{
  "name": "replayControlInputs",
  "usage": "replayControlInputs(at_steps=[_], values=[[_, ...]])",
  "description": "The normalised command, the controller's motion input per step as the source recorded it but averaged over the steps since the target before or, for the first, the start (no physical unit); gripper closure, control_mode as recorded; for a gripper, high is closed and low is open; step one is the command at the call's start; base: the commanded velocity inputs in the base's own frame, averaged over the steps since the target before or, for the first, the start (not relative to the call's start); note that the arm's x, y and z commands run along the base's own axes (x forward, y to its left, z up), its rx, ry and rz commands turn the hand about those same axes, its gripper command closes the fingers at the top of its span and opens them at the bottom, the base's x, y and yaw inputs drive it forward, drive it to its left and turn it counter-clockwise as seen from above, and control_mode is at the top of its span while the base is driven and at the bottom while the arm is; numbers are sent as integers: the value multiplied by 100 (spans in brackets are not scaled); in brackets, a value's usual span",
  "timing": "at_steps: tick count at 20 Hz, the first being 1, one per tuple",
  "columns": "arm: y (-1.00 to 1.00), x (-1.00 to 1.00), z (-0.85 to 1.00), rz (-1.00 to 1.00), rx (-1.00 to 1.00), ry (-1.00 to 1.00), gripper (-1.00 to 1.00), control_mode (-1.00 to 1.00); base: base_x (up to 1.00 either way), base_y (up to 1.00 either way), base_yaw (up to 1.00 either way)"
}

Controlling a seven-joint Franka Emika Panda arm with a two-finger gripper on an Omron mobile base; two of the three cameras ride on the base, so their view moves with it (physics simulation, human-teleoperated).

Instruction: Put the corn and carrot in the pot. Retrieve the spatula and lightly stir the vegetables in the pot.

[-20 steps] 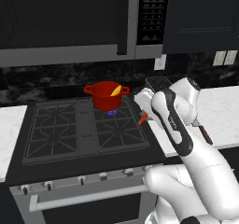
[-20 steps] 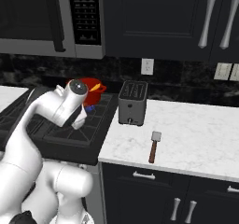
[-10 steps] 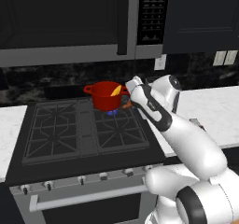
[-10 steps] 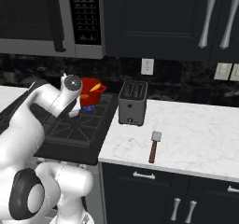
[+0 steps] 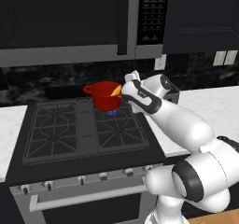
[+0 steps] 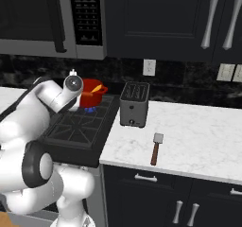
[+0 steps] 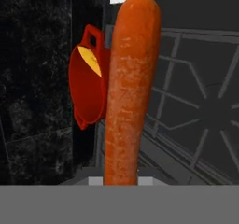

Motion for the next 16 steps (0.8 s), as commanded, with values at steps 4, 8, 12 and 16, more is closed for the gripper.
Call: replayControlInputs(at_steps=[4,8,12,16], values=[[10,56,0,-9,5,0,100,-100,0,0,0],[19,48,0,-4,0,-1,100,-100,0,0,0],[27,43,0,-1,0,-1,100,-100,0,0,0],[17,50,-7,0,-2,-4,100,-100,0,0,0]])
